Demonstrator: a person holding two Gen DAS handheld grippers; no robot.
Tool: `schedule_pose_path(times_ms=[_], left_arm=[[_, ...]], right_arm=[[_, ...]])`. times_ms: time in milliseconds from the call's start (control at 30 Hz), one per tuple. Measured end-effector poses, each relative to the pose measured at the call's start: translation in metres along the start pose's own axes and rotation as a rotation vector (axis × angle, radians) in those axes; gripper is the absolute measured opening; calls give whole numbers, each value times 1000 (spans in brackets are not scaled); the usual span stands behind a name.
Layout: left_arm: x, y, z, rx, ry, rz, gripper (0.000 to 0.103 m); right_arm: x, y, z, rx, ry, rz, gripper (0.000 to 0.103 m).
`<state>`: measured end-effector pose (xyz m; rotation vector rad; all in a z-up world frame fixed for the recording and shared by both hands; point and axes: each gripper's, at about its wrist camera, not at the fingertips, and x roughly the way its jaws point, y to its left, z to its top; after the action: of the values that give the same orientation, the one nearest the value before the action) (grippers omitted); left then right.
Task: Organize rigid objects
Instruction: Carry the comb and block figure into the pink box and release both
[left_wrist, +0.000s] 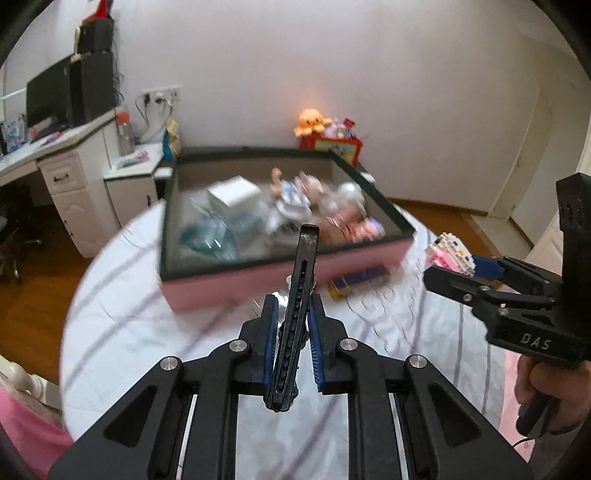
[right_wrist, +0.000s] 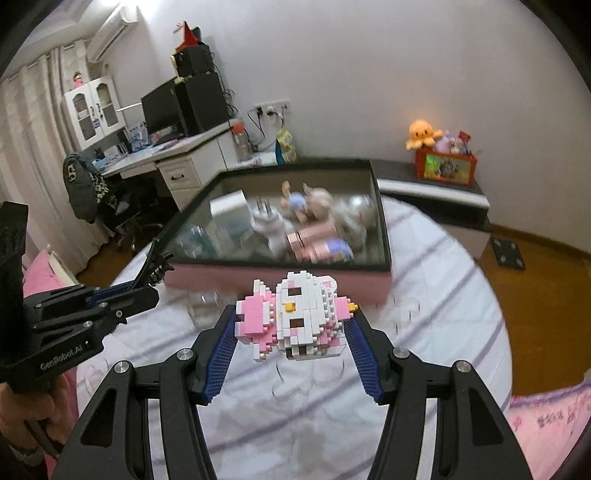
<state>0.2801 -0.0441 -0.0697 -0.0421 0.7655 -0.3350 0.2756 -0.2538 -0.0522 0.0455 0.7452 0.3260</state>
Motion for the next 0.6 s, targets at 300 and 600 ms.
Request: schedule_pose_path(times_ms=[300,600], left_arm=[[7,29,63,-6,-91,18,16],[65,38,115,-9,-74,0,16]], right_arm=[[14,9,67,-61,-69,-5,59],[71,-7,107,-43,-29,-16,59]])
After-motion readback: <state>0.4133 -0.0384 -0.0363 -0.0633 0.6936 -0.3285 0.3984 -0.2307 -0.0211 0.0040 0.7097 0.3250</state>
